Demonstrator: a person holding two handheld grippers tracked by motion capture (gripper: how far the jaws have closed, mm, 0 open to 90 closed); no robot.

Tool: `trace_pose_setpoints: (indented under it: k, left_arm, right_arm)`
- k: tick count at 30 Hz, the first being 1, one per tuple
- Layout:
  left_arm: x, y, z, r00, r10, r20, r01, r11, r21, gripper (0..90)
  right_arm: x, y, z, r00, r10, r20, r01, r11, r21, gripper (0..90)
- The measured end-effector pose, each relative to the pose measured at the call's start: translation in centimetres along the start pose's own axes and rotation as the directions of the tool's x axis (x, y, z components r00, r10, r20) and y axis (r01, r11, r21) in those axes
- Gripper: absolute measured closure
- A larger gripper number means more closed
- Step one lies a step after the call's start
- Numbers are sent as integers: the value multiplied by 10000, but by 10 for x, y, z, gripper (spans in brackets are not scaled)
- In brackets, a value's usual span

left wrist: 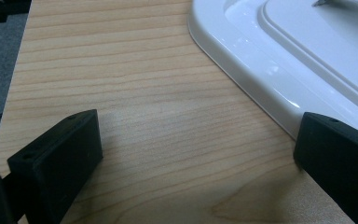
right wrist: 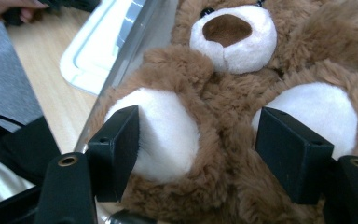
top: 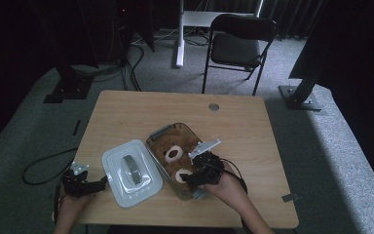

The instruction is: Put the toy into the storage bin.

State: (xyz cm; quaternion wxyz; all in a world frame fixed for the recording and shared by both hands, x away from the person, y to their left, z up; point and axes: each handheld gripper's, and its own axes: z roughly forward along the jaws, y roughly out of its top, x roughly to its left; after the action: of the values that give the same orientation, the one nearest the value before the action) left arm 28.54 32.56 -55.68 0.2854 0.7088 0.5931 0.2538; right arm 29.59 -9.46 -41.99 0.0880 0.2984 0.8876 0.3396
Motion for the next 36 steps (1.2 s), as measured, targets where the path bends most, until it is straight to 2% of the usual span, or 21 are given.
trace_pose_setpoints:
  k: [2, 3, 4, 6, 7, 9, 10, 15, 19, 23, 25, 26, 28, 31, 33, 36]
  left_arm:
    - [0, 0, 0, 10000, 2, -1, -2, 10000, -2, 16]
    - [0, 0, 0, 10000, -13, -4, 13, 10000, -23, 16]
    - [0, 0, 0, 10000, -13, -4, 13, 10000, -23, 16]
    - [0, 0, 0, 10000, 1, -4, -1, 10000, -14, 16]
    - [0, 0, 0, 10000, 1, -4, -1, 10000, -14, 16]
    - [0, 0, 0, 10000, 3, -4, -3, 10000, -16, 16]
    - [0, 0, 0, 10000, 3, -4, -3, 10000, -17, 16]
    - [0, 0, 0, 10000, 3, -5, -3, 10000, -17, 16]
    - [0, 0, 0, 10000, 3, -3, -3, 10000, -3, 16]
    - [0, 0, 0, 10000, 0, -1, 0, 10000, -10, 16]
    - [0, 0, 0, 10000, -1, -3, 1, 10000, -11, 16]
    - [0, 0, 0, 10000, -19, -14, 19, 10000, -10, 16]
    - [0, -1, -1, 10000, -72, -57, 72, 10000, -3, 16]
    - [0, -1, -1, 9999, -122, -83, 121, 9999, -44, 16]
    - [0, -1, -1, 9998, -152, -135, 153, 9999, 29, 16]
    - [-1, 0, -4, 9995, -248, -196, 251, 9995, 171, 17]
  right_arm:
    - [1, 1, 3, 10000, -32, 38, 32, 10000, 88, 300]
    - [6, 3, 19, 9994, -303, 195, 289, 9973, 673, 306]
    - [6, 3, 19, 9994, -303, 195, 289, 9973, 673, 306]
    - [12, 3, 30, 9969, -642, 455, 588, 9921, 1111, 303]
    - [12, 3, 30, 9969, -642, 455, 588, 9921, 1111, 303]
    - [19, 3, 37, 9908, -1049, 859, 928, 9866, 1343, 290]
    - [19, 3, 37, 9913, -1010, 848, 894, 9874, 1307, 286]
    - [15, 1, 30, 9959, -702, 576, 657, 9948, 779, 262]
    - [9, 1, 11, 9999, -125, 54, 125, 9999, 90, 244]
    - [-3, 1, -16, 9986, 348, 399, -307, 9945, -1005, 201]
    - [-15, -1, -29, 9937, 840, 738, -717, 9852, -1557, 169]
    - [-22, -3, -35, 9906, 1109, 804, -957, 9802, -1732, 123]
    - [-36, -8, -42, 9845, 1403, 1049, -1181, 9739, -1941, 108]
    - [-56, -17, -47, 9671, 1760, 1835, -1372, 9689, -2060, 109]
    - [-68, -24, -47, 9508, 2017, 2353, -1479, 9625, -2275, 109]
    - [-86, -35, -43, 9336, 2449, 2614, -1825, 9532, -2411, 109]
